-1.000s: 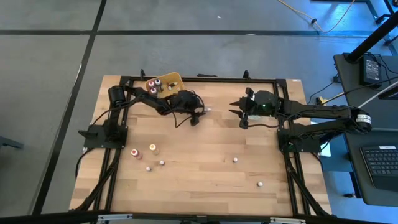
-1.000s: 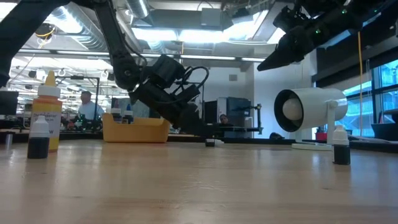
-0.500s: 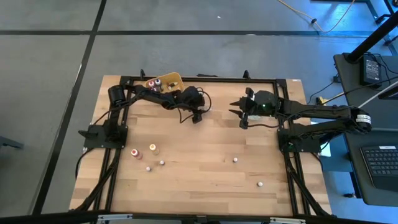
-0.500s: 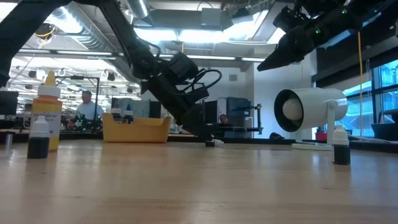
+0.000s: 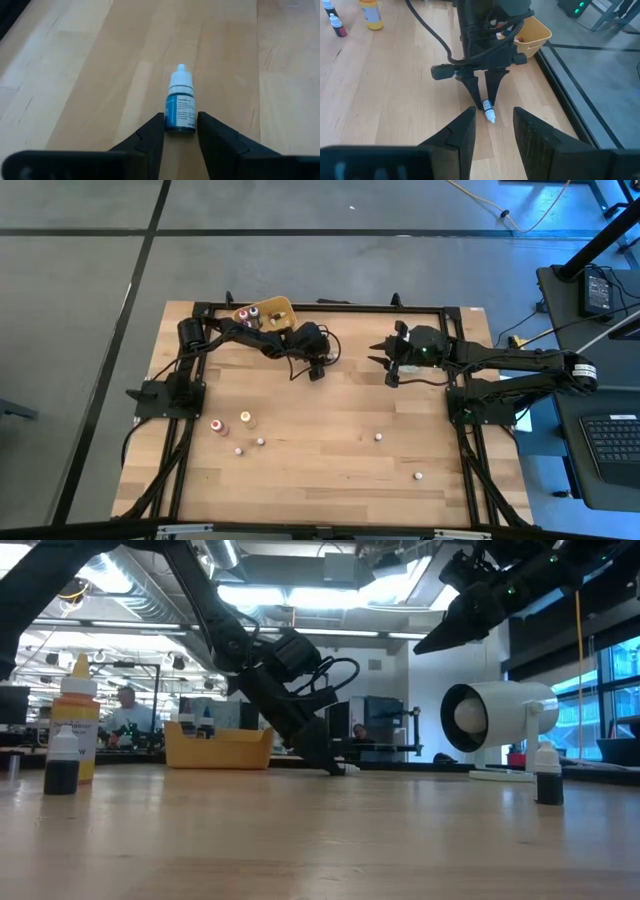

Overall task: Pick & Place food coloring
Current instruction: Put the small blue food coloring bottle into the yellow bin

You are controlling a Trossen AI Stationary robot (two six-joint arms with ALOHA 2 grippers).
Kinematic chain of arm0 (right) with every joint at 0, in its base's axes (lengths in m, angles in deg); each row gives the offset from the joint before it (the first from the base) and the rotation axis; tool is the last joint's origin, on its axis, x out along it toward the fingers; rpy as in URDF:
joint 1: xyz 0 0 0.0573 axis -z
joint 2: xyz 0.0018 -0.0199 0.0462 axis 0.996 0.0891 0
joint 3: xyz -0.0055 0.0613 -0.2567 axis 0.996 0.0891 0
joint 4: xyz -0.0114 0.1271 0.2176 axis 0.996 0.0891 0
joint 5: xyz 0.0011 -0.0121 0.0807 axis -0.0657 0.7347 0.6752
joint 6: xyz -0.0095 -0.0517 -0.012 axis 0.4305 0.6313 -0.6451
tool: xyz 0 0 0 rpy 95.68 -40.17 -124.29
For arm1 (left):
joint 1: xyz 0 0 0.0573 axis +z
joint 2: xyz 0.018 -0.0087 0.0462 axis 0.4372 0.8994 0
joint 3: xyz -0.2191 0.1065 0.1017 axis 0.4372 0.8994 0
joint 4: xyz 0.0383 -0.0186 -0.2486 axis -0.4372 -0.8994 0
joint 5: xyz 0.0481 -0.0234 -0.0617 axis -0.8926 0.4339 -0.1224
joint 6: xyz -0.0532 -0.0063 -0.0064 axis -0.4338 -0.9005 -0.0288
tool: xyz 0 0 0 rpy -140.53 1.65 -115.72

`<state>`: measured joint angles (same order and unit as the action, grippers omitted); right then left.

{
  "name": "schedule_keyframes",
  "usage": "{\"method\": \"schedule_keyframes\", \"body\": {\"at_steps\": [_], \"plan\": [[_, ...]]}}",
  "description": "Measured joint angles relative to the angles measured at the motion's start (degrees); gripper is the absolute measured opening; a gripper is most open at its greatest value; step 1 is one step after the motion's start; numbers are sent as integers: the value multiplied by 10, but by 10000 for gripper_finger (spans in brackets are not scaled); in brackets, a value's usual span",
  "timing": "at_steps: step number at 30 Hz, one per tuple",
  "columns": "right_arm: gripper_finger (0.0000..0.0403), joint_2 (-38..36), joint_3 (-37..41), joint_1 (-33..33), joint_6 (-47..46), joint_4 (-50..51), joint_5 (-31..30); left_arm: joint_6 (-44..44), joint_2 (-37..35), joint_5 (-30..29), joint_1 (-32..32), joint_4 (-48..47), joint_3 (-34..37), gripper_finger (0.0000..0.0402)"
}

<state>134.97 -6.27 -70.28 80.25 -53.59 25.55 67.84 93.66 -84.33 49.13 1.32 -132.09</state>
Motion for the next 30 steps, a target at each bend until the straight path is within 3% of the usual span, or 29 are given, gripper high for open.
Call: {"method": "schedule_keyframes", "body": {"at_steps": [7,17,23,30], "plan": [[133,0,0,0,0,2,0,-1,0,1,0,1,0,73],[133,0,0,0,0,2,0,-46,-69,-10,1,-65,1,75],[133,0,0,0,2,2,0,-65,-152,-136,3,-143,1,73],[133,0,0,0,2,2,0,-200,-213,-275,26,-232,0,74]]}}
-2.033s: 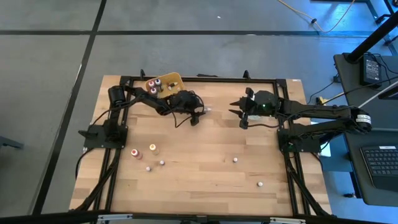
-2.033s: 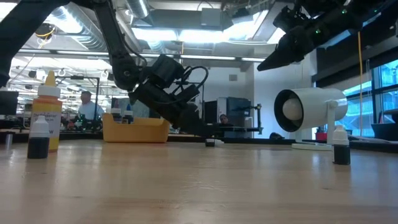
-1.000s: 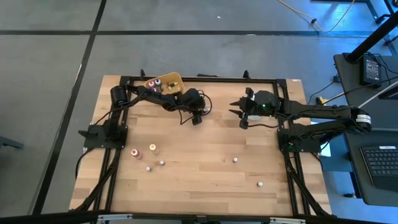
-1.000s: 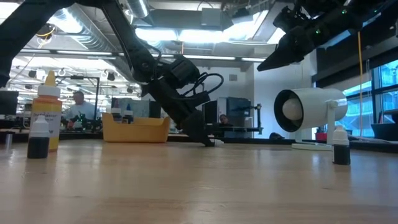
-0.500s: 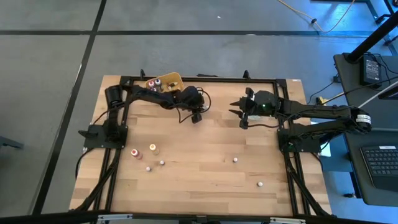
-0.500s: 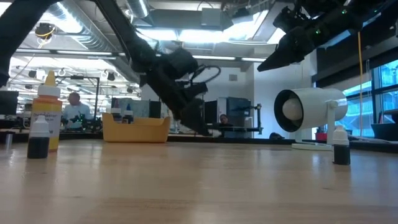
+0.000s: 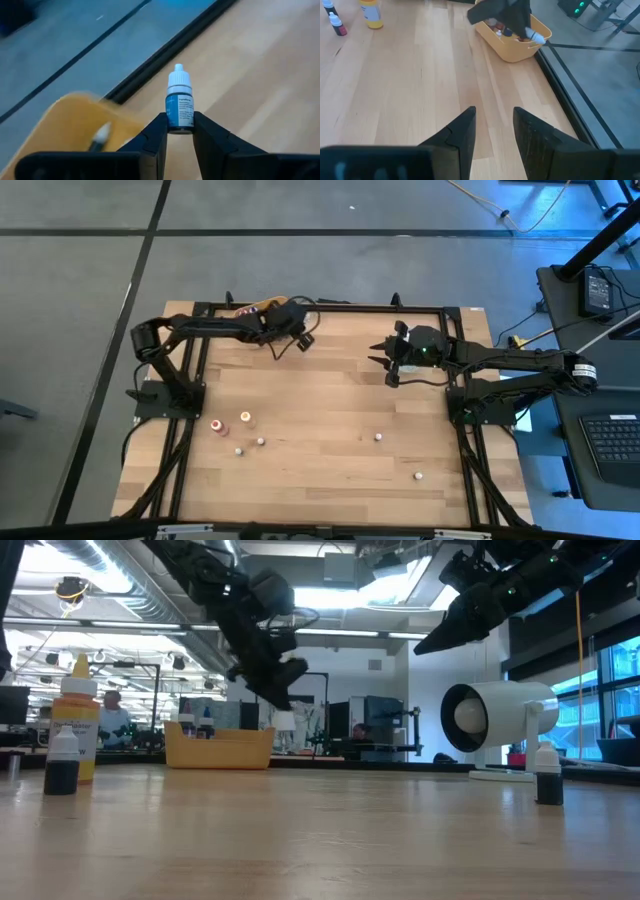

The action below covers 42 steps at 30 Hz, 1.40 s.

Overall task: Pick & Place food coloring
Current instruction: Put the small blue food coloring bottle into the yellow bin, then put the small purple food coloring bottle into the yellow bin

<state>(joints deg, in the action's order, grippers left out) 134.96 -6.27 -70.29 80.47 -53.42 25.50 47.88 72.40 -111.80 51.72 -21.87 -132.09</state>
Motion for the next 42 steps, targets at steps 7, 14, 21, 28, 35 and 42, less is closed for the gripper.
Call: {"method": "schedule_keyframes", "body": {"at_steps": [7,14,21,28,35,42], "plan": [[133,0,0,0,0,0,0,-88,-2,-37,35,-118,3,78],[133,0,0,0,3,0,0,-112,25,-8,63,-131,5,79],[133,0,0,0,3,1,0,-102,33,-6,68,-125,5,96],[133,0,0,0,10,1,0,-101,33,3,65,-123,5,95],[133,0,0,0,10,1,0,-101,33,6,65,-114,5,107],[133,0,0,0,10,1,0,-81,33,6,65,-114,3,133]]}}
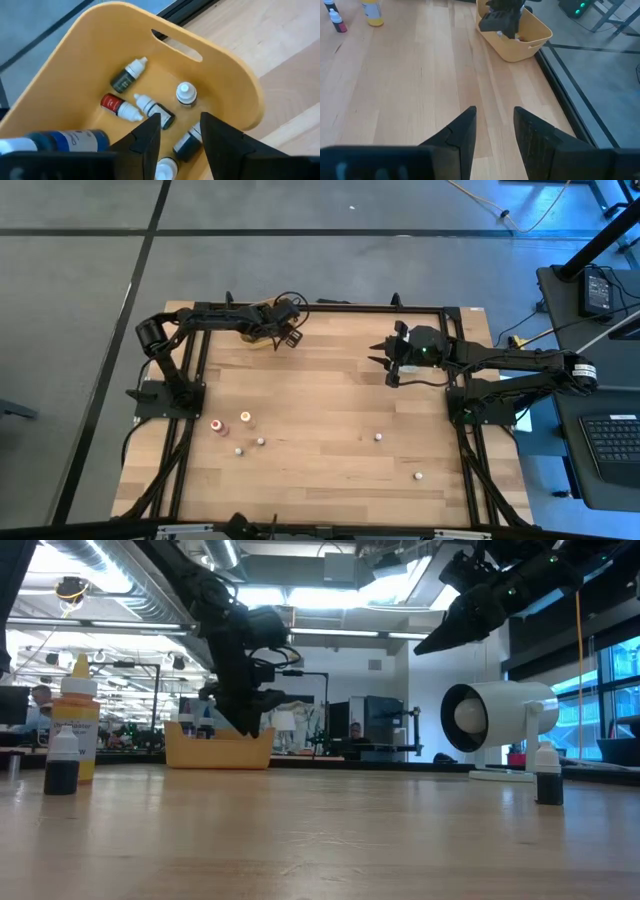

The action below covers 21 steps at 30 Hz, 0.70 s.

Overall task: Pick & Place food coloring
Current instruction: Put the small purple food coloring bottle into the yellow bin

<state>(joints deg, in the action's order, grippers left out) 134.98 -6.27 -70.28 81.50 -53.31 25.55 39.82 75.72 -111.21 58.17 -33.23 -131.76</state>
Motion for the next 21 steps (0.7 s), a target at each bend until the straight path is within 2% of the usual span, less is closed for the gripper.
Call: {"method": "schedule_keyframes", "body": {"at_steps": [6,10,14,21], "plan": [[133,0,0,0,0,0,0,44,-37,-2,-17,12,-15,138],[133,0,0,0,0,-12,5,82,-89,-30,-55,64,6,134],[133,0,0,0,-1,-19,40,112,-154,-39,-112,166,75,136],[144,0,0,-2,-8,-20,61,182,-252,23,-187,455,248,138]]}}
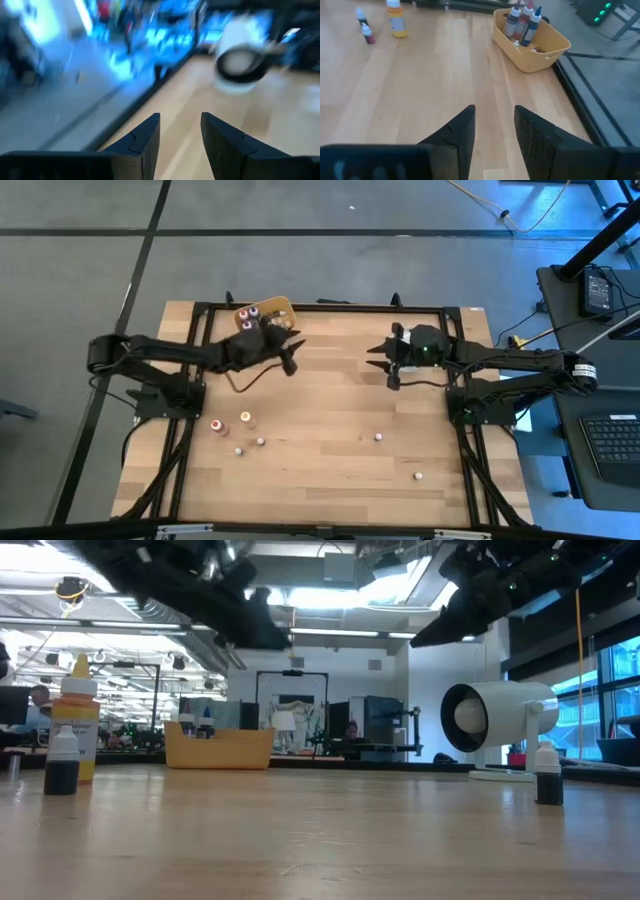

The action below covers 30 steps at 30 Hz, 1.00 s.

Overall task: Pick & Place food coloring
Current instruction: Put the small purple food coloring bottle into the yellow bin

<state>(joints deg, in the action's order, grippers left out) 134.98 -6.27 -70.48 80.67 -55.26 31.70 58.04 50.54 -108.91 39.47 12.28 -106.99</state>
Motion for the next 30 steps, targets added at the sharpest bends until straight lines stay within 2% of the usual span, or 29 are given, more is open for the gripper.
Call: {"method": "schedule_keyframes", "body": {"at_steps": [4,9,13,16,22,27,30], "plan": [[195,0,0,-5,-15,-9,5,32,-45,10,-9,91,45,134],[275,0,0,-6,-64,-40,4,23,-71,9,-10,89,61,137],[308,0,-10,-11,-70,-27,31,23,-72,9,-10,82,61,139],[314,0,-45,-38,-61,29,48,23,-72,9,-10,77,61,138],[299,11,-94,-147,-24,143,13,23,-72,9,-10,77,61,134],[276,27,-99,-237,-107,170,-59,23,-72,9,-10,77,61,138],[265,46,-99,-272,-157,180,-61,23,-72,9,-10,77,61,138]]}}
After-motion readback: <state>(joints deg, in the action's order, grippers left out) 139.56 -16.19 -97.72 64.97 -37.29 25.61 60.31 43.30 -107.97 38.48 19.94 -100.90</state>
